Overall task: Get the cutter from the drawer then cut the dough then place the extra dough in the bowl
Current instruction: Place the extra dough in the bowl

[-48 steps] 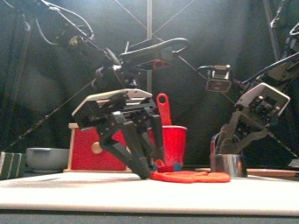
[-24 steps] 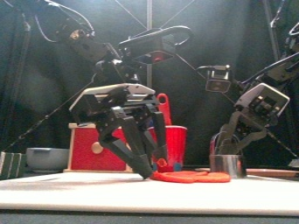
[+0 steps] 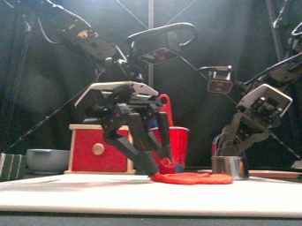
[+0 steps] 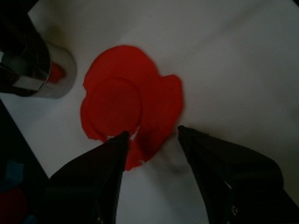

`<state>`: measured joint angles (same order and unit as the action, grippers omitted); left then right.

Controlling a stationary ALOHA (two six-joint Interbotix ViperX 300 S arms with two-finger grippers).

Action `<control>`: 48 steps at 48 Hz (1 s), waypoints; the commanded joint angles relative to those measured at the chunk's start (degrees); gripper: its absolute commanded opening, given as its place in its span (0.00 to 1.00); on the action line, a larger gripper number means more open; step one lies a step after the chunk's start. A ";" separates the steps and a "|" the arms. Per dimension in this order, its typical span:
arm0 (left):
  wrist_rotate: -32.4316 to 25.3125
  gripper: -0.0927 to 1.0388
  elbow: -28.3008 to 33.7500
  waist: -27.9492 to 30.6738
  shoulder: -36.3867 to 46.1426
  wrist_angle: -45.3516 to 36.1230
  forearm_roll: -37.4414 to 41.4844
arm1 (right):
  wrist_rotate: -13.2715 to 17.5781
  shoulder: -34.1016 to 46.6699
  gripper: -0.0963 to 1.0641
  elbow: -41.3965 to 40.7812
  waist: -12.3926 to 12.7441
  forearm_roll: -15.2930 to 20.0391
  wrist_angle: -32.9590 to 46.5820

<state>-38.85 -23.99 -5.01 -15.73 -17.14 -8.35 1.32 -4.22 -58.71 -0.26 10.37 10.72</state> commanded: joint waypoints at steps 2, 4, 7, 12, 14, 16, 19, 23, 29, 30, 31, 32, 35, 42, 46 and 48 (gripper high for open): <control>-2.20 0.84 2.81 0.44 -0.09 -2.72 -3.08 | 0.18 0.00 0.76 0.09 0.09 0.09 -0.35; -3.78 0.84 3.08 0.44 -0.44 -2.81 -3.96 | 0.18 0.00 0.76 0.09 0.09 0.09 -0.35; -6.33 0.84 3.52 0.53 -0.79 -2.72 -5.10 | 0.18 0.00 0.76 0.09 0.09 0.09 -0.35; -9.23 0.84 3.78 0.53 -0.79 -2.55 -7.21 | 0.18 0.00 0.76 0.00 0.09 0.26 -0.35; -9.67 0.84 3.69 0.70 -0.79 -2.55 -7.47 | 0.18 0.00 0.76 0.00 0.00 0.26 -0.35; -9.84 0.84 3.78 0.97 -0.97 -2.90 -7.56 | 0.18 0.00 0.76 -0.09 0.00 0.26 -0.35; -10.11 0.84 3.87 1.05 -1.14 -3.78 -7.56 | 0.18 0.00 0.76 -0.09 0.00 0.18 -0.35; -10.81 0.84 4.31 1.41 -1.49 -5.63 -7.82 | 0.18 0.00 0.76 0.00 0.00 0.18 -0.35; -13.45 0.84 5.63 2.02 -1.58 -6.68 -8.96 | 0.18 0.18 0.76 0.09 0.09 0.26 -0.35; -13.97 0.84 5.71 2.20 -1.58 -6.68 -9.05 | 0.18 0.18 0.76 0.09 0.09 0.35 -0.35; -14.41 0.84 5.89 2.29 -1.58 -6.68 -9.23 | 0.18 0.18 0.76 0.00 0.00 0.35 -0.35; -14.94 0.84 6.06 2.55 -1.76 -6.86 -9.58 | 0.18 0.18 0.76 0.00 0.00 0.26 -0.35; -16.17 0.84 6.42 2.90 -2.11 -7.12 -10.72 | 0.18 0.26 0.76 0.00 0.00 0.35 -0.35; -18.37 0.84 7.56 3.34 -3.25 -11.43 -14.85 | 0.18 0.44 0.76 -0.09 0.00 0.35 -0.35; -19.86 0.84 8.00 3.60 -3.87 -12.30 -16.44 | 0.18 0.44 0.76 -0.09 0.00 0.18 -0.35; -20.57 0.84 8.09 3.60 -4.04 -12.48 -16.79 | 0.26 0.44 0.76 -0.09 0.00 0.26 -0.35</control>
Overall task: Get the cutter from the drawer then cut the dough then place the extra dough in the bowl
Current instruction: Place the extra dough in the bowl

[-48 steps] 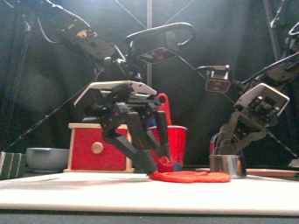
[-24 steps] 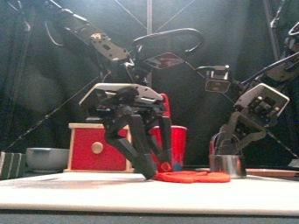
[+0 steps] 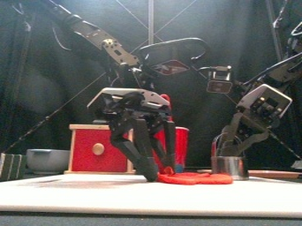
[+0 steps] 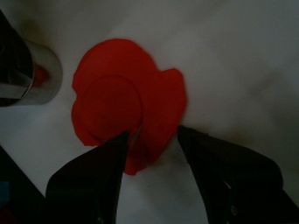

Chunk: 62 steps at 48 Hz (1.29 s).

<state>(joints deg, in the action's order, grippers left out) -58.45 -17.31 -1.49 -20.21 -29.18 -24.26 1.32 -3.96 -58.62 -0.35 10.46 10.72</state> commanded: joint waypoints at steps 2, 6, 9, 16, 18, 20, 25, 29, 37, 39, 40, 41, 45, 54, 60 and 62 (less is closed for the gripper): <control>-1.32 0.84 1.41 0.09 0.26 -0.44 -1.14 | 0.18 0.18 0.76 -0.18 0.09 0.26 -0.35; -1.49 0.84 1.32 0.09 -0.26 -0.44 -1.05 | 0.26 0.18 0.76 -0.26 0.09 0.44 -0.35; -1.41 0.83 1.32 0.09 -0.88 -0.18 -0.97 | 0.18 0.18 0.76 -0.18 0.09 0.35 -0.35; -1.41 0.69 1.14 0.09 -1.76 0.18 -0.97 | 0.26 0.18 0.76 -0.18 0.09 0.35 -0.35; -1.32 0.64 1.05 0.09 -1.85 0.09 -0.97 | 0.26 0.18 0.76 -0.18 0.09 0.44 -0.44; -1.32 0.60 0.97 0.09 -1.76 0.00 -1.05 | 0.26 0.09 0.76 -0.09 0.09 0.44 -0.53; -0.97 0.56 0.62 0.09 -1.58 0.18 -1.05 | 0.26 0.18 0.76 0.00 0.09 0.35 -0.62; -0.79 0.56 -0.18 0.18 -0.18 2.02 -1.49 | 0.26 0.00 0.76 0.09 0.00 0.44 -0.62; -0.62 0.56 -2.20 0.18 6.24 8.26 -1.58 | 0.26 -0.26 0.76 0.18 -0.09 0.79 -1.41; -0.62 0.56 -2.72 0.09 7.91 9.40 -1.49 | 0.26 -0.26 0.76 0.26 -0.09 0.79 -1.67; -0.62 0.56 -2.99 0.18 8.53 9.76 -1.49 | 0.26 -0.26 0.76 0.26 -0.09 0.79 -1.85; -0.62 0.56 -3.08 0.18 8.96 9.93 -1.49 | 0.26 -0.26 0.76 0.35 -0.09 0.79 -1.85; -0.53 0.56 -3.43 0.18 10.72 10.72 -1.58 | 0.26 -0.26 0.76 0.44 -0.09 0.79 -1.85; -0.53 0.56 -3.69 1.14 14.77 14.77 -1.67 | 0.26 -1.14 0.76 0.44 -0.18 0.79 -3.16; -0.44 0.56 -4.39 1.49 16.96 19.16 -1.67 | 0.26 -1.41 0.76 0.35 -0.09 0.62 -3.25; -0.44 0.56 -4.75 1.67 17.40 20.83 -1.76 | 0.26 -1.41 0.76 0.44 -0.09 0.62 -3.25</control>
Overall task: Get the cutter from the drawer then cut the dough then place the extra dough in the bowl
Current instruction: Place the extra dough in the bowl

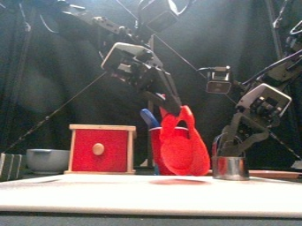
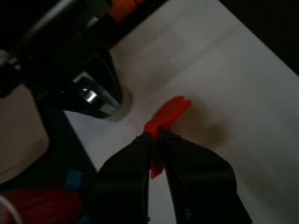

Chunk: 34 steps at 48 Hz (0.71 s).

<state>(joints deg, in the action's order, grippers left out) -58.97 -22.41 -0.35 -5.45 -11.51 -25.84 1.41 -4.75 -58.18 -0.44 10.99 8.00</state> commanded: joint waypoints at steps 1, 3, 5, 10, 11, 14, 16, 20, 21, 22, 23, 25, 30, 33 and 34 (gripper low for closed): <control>0.09 0.56 0.18 0.70 2.81 4.04 -0.18 | 0.18 -0.70 0.76 0.00 0.00 0.18 -0.53; 0.09 0.56 -0.09 0.79 3.16 5.80 -0.44 | 0.18 -0.62 0.76 -0.09 -0.09 0.26 -0.53; 0.09 0.56 -0.44 0.88 3.43 7.38 -0.62 | 0.18 -0.62 0.76 -0.09 -0.18 0.26 -0.53; 0.09 0.56 -1.41 0.88 4.57 10.11 -0.79 | 0.26 -0.62 0.76 -0.26 -0.53 0.26 -0.53; 0.09 0.56 -1.58 0.88 4.83 10.28 -0.79 | 0.26 -0.62 0.76 -0.26 -0.53 0.35 -0.53; 0.09 0.56 -2.46 0.88 5.89 10.81 -0.97 | 0.26 -0.62 0.76 -0.26 -0.62 0.35 -0.53; 0.18 0.56 -3.16 0.88 6.77 11.07 -1.58 | 0.18 -0.62 0.76 -0.26 -0.62 0.35 -0.53; 0.18 0.56 -5.45 0.88 9.93 12.30 -3.08 | 0.18 -0.62 0.76 -0.26 -0.62 0.26 -0.53; 0.18 0.56 -6.42 0.88 11.25 13.18 -3.60 | 0.18 -0.62 0.76 -0.26 -0.62 0.26 -0.53; 0.18 0.56 -7.38 0.88 12.30 13.80 -3.96 | 0.18 -0.62 0.76 -0.26 -0.62 0.18 -0.53; 0.09 0.56 -8.26 0.88 13.27 14.68 -4.39 | 0.18 -0.62 0.76 -0.26 -0.62 0.18 -0.53; 0.18 0.56 -10.46 0.88 15.38 16.44 -5.19 | 0.18 -0.62 0.76 -0.26 -0.62 0.09 -0.53; 0.18 0.56 -16.17 0.88 21.53 20.65 -8.96 | 0.18 -0.62 0.76 -0.26 -0.53 -0.09 -0.53; 0.09 0.56 -20.21 0.70 26.02 22.76 -11.95 | 0.09 -0.62 0.76 -0.26 -0.26 -0.09 -0.53; 0.09 0.56 -21.80 0.70 27.95 23.29 -12.74 | 0.09 -0.62 0.76 -0.18 -0.26 -0.18 -0.53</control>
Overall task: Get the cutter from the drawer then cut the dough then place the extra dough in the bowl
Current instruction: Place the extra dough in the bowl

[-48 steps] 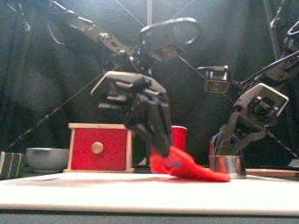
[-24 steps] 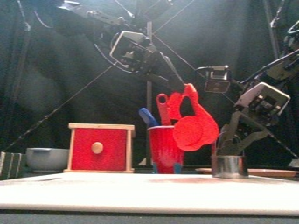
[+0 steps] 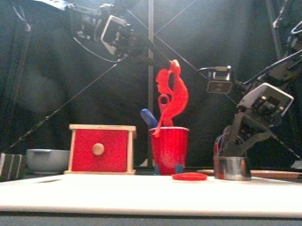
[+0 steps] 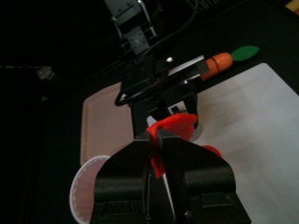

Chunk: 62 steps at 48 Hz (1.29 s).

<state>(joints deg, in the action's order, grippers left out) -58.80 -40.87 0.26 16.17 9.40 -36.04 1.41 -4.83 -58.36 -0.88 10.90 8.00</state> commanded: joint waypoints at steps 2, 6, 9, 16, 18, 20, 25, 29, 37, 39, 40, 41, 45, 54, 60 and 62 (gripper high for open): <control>-0.09 0.56 -5.63 0.18 8.96 2.99 -3.60 | 0.09 -0.53 0.76 0.09 0.18 -0.26 -0.53; -0.09 0.57 -9.67 0.53 14.50 3.78 -6.24 | 0.09 -0.53 0.76 0.18 0.18 -0.62 -0.53; -0.09 0.57 -13.27 1.14 20.92 4.48 -8.44 | 0.09 -0.53 0.76 0.18 0.18 -0.53 -0.53; -0.09 0.57 -18.98 4.39 32.17 5.45 -10.55 | 0.09 -0.53 0.76 0.18 0.26 -0.62 -0.53; -0.09 0.57 -20.13 5.62 33.84 5.10 -11.25 | 0.09 -0.53 0.76 0.18 0.26 -0.62 -0.53; -0.09 0.57 -20.65 6.68 34.37 4.92 -11.60 | 0.18 -0.53 0.76 0.18 0.26 -0.44 -0.53; -0.09 0.57 -22.50 11.16 35.51 4.31 -11.51 | 0.18 -0.44 0.76 0.09 0.18 -0.18 -0.62; -0.09 0.57 -23.64 15.29 36.04 3.60 -11.69 | 0.18 -0.44 0.76 -0.09 0.00 0.18 -0.79; 0.00 0.57 -27.86 23.82 36.12 0.88 -12.30 | 0.18 -0.44 0.76 0.00 0.00 0.09 -1.32; 0.09 0.57 -28.83 25.31 36.21 0.79 -12.83 | 0.18 -0.44 0.76 0.00 0.00 0.18 -1.32; 0.09 0.57 -29.36 25.84 36.30 0.79 -12.92 | 0.18 -0.44 0.76 0.00 0.00 0.18 -1.32; 0.18 0.57 -29.71 26.19 36.30 0.70 -13.01 | 0.18 -0.44 0.76 0.00 0.00 0.18 -1.32; 0.26 0.57 -31.29 27.16 36.39 -0.79 -13.18 | 0.18 -0.44 0.76 0.09 0.00 0.18 -1.32; 0.44 0.57 -34.80 29.97 36.21 -2.29 -15.64 | 0.18 -0.35 0.76 0.35 0.09 -0.09 -1.32; 0.53 0.65 -35.68 32.17 36.21 -3.16 -19.16 | 0.09 -0.35 0.76 0.88 0.18 -0.26 -1.41; 0.53 0.70 -35.86 32.96 36.21 -4.31 -20.57 | 0.09 -0.35 0.76 0.88 0.18 -0.26 -1.41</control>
<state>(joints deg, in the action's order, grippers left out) -58.18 -77.43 32.08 52.47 5.98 -55.02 1.41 -4.83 -57.83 -0.70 10.72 6.94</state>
